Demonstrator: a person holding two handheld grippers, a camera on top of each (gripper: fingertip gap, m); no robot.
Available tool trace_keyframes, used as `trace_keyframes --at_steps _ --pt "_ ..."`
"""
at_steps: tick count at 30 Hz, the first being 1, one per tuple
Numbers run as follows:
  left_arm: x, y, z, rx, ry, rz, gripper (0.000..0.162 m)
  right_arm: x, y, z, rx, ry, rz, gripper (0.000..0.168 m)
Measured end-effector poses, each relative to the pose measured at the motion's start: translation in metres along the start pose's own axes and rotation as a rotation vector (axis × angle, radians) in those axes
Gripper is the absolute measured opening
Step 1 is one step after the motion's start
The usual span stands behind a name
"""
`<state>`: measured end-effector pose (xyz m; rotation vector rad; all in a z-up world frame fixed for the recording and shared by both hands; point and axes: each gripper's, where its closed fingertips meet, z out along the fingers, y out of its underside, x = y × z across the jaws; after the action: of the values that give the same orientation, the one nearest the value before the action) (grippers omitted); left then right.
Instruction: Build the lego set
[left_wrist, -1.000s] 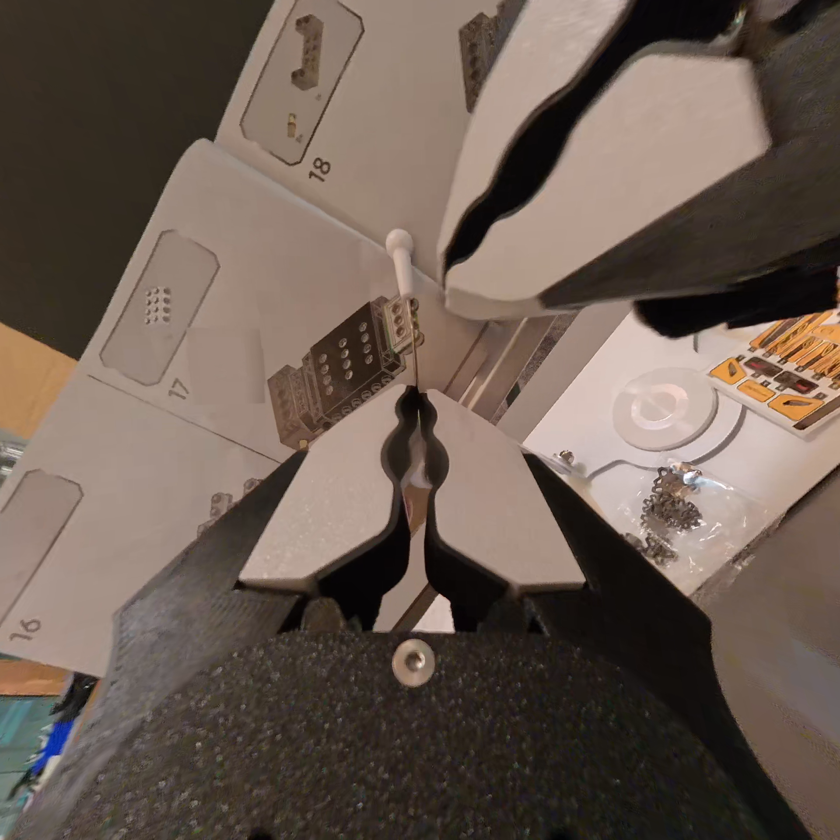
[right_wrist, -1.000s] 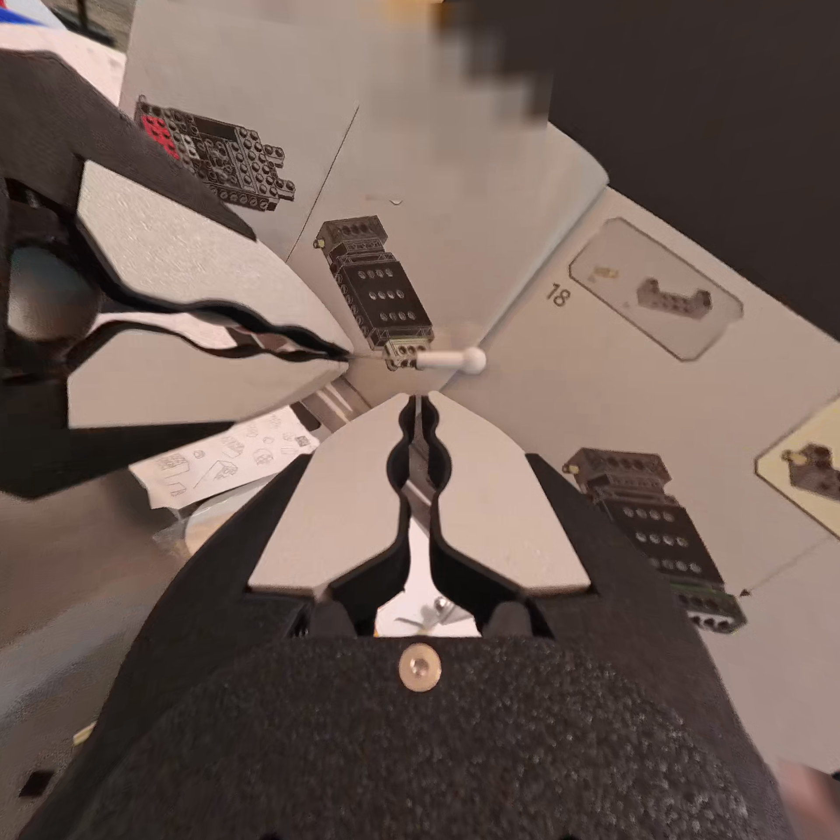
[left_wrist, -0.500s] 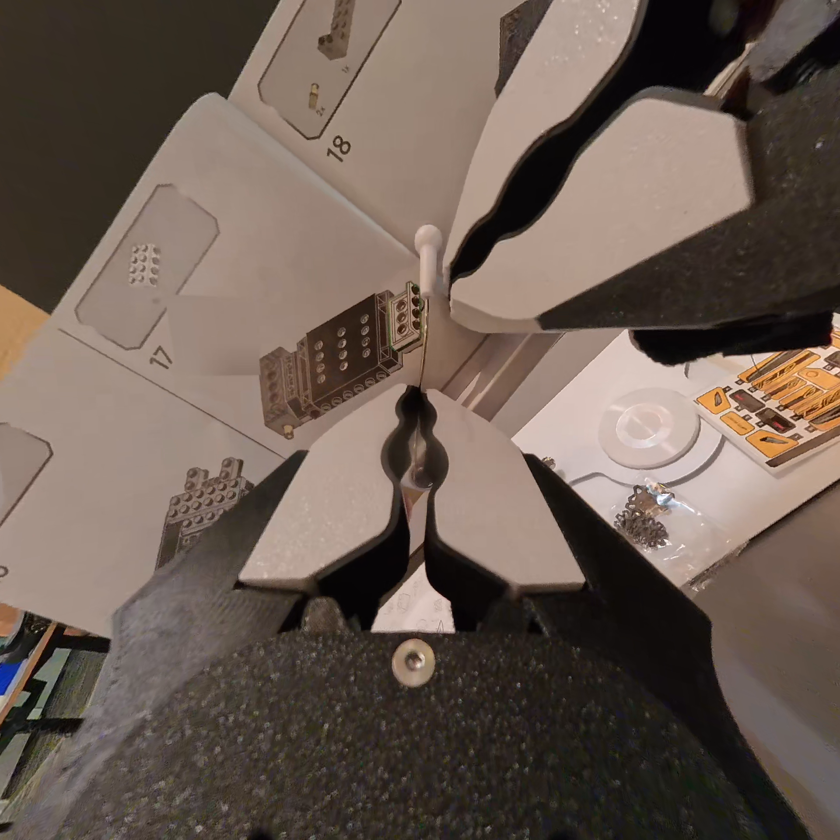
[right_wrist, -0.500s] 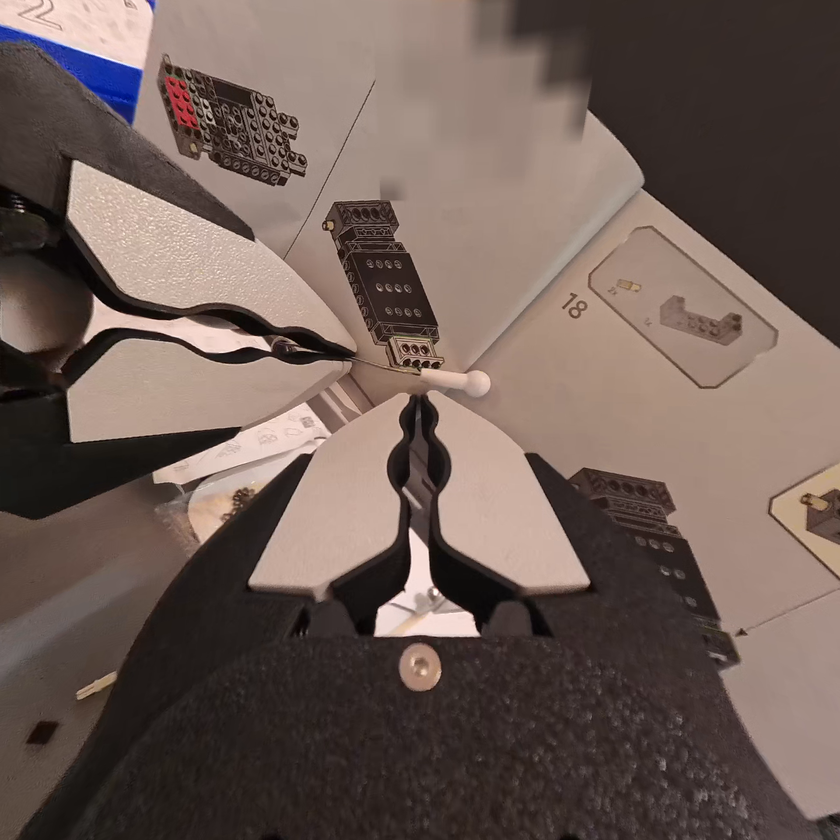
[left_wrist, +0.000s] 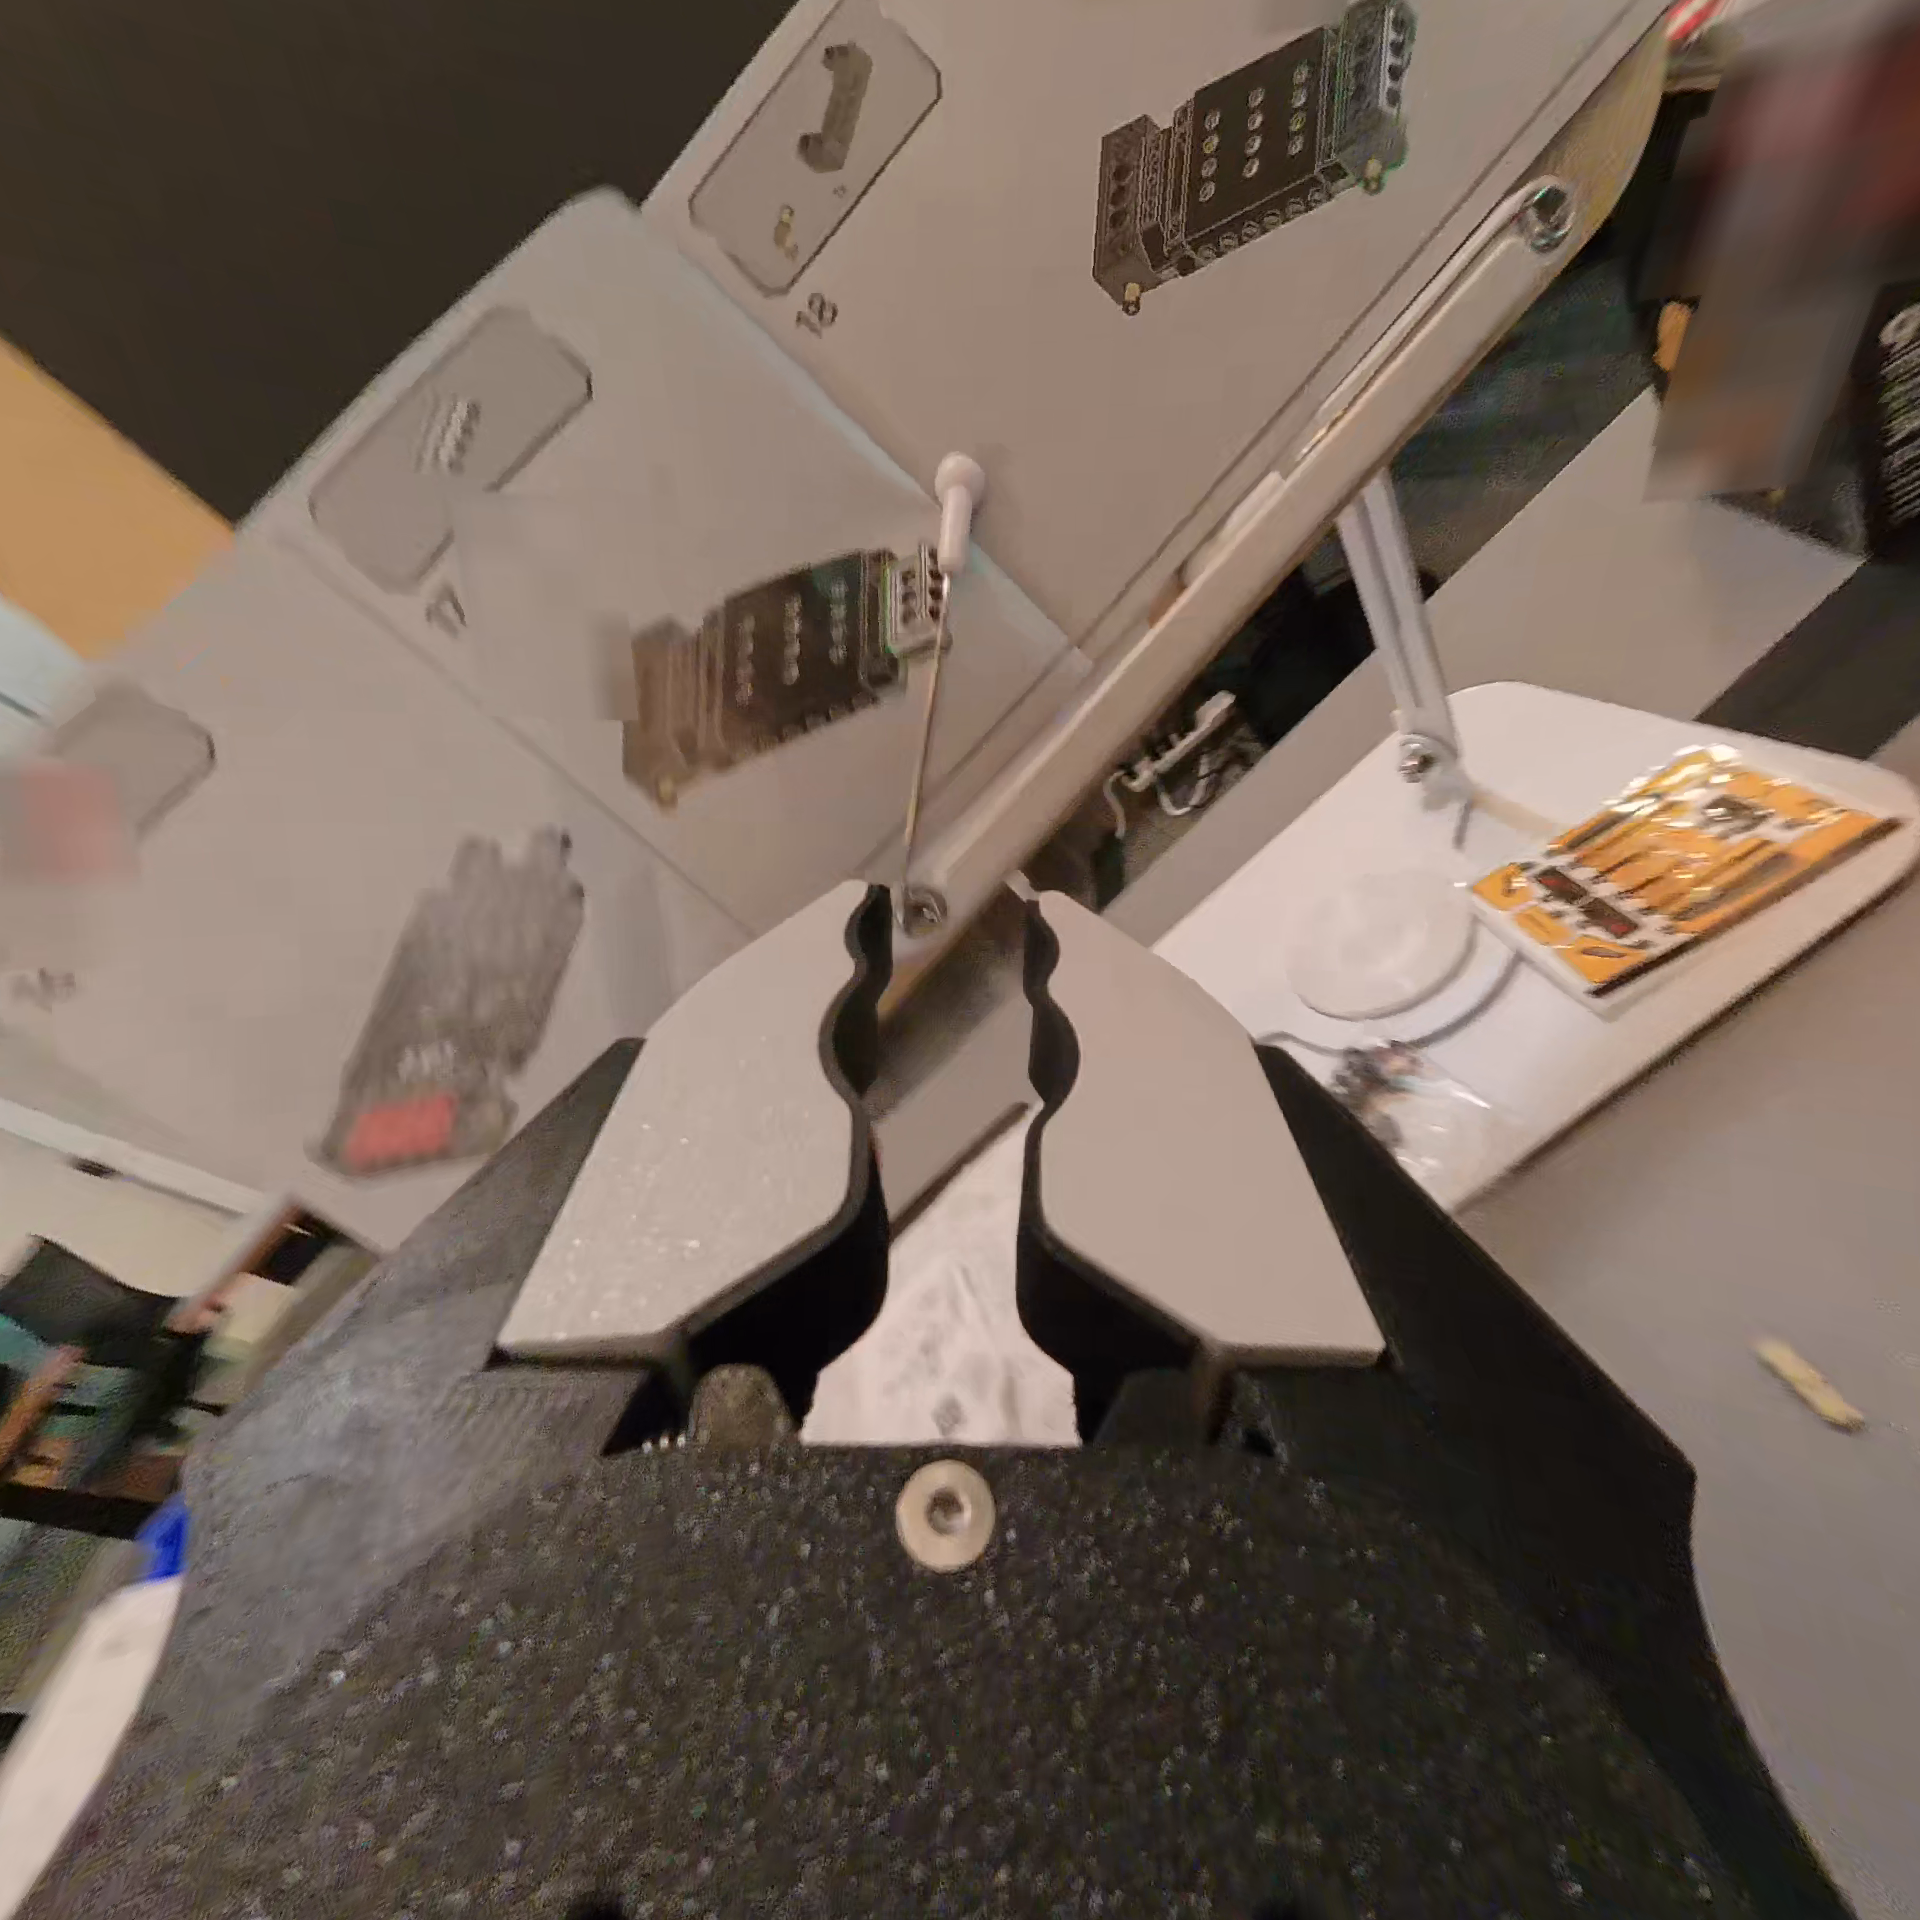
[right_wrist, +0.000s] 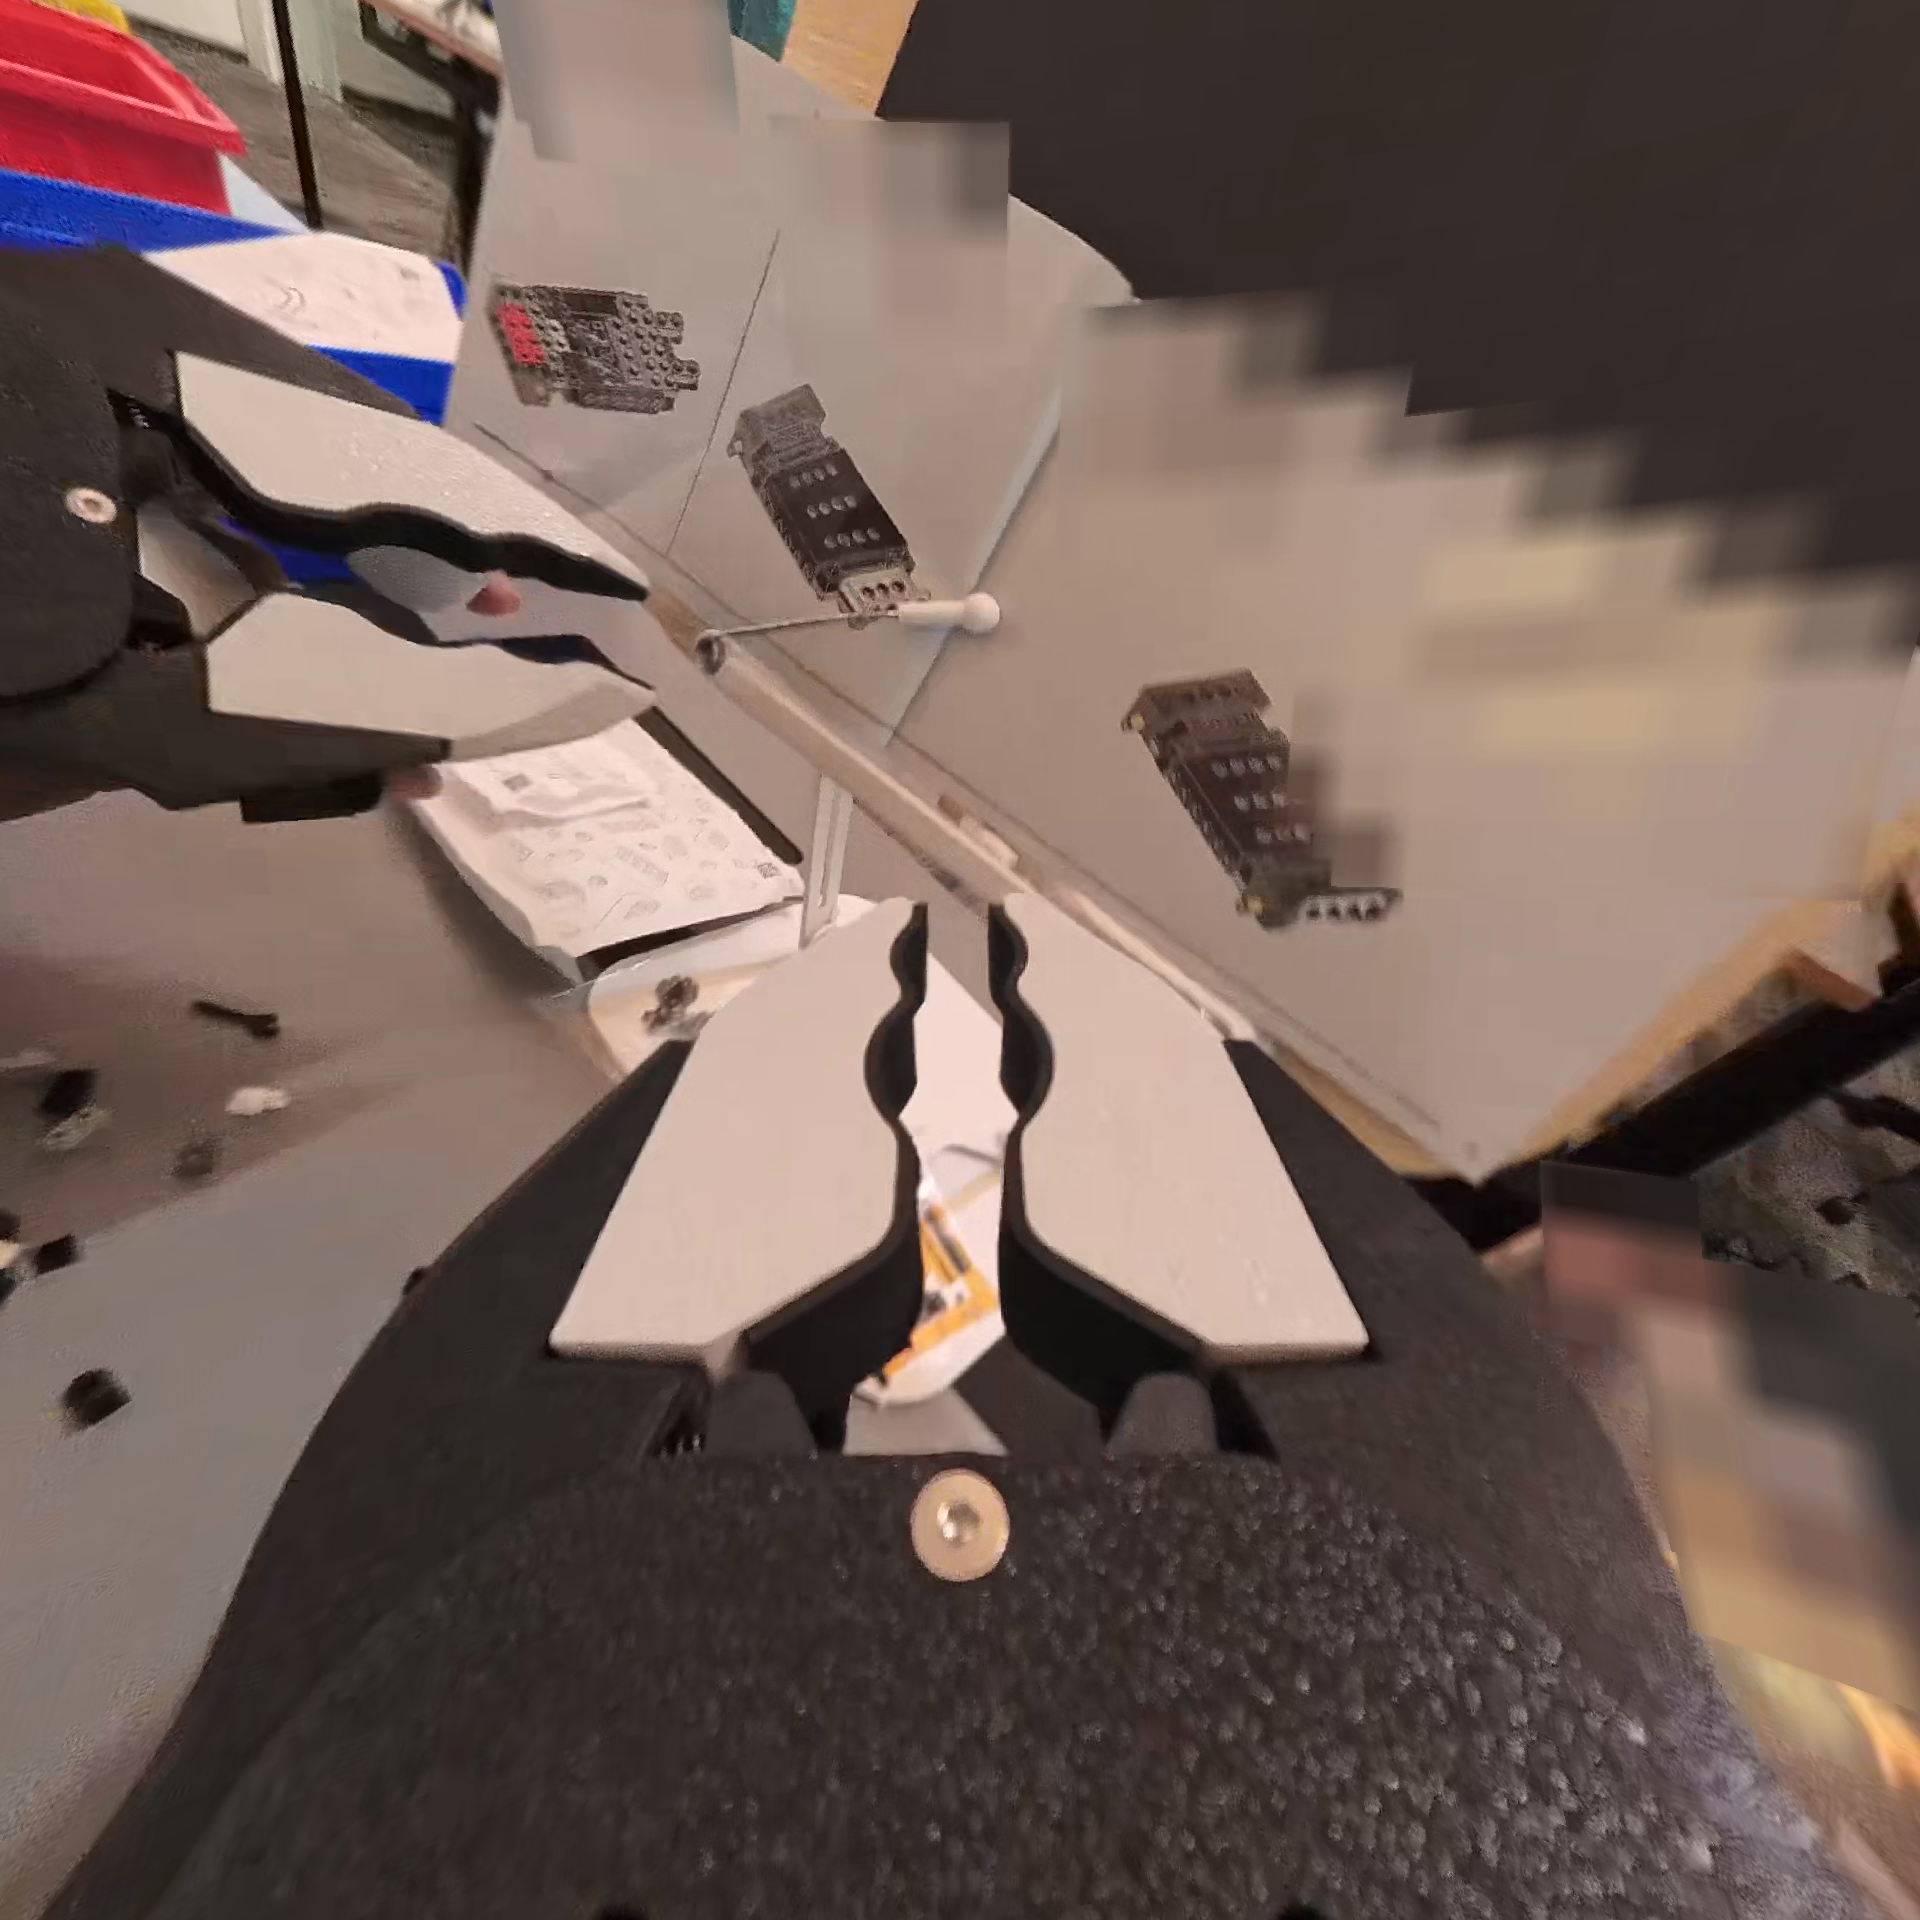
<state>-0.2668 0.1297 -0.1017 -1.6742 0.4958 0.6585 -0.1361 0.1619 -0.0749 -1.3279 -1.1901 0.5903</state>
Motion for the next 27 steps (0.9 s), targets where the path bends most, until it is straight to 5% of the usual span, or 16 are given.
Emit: trace_keyframes --at_steps 6,13,19,27 --pt "0.013 0.016 -0.028 0.012 0.043 -0.252 0.024 -0.015 0.014 -0.057 0.023 -0.005 0.191 0.010" --pt "0.022 0.001 -0.054 0.070 0.119 -0.454 0.017 -0.032 0.011 -0.083 0.106 0.023 0.362 0.010" --pt "0.003 -0.006 -0.098 0.171 0.063 -0.618 0.000 -0.014 0.031 -0.100 0.213 0.217 0.452 0.009" --pt "-0.017 0.036 -0.140 0.158 -0.120 -0.750 0.000 -0.006 0.035 -0.122 0.237 0.429 0.282 0.002"
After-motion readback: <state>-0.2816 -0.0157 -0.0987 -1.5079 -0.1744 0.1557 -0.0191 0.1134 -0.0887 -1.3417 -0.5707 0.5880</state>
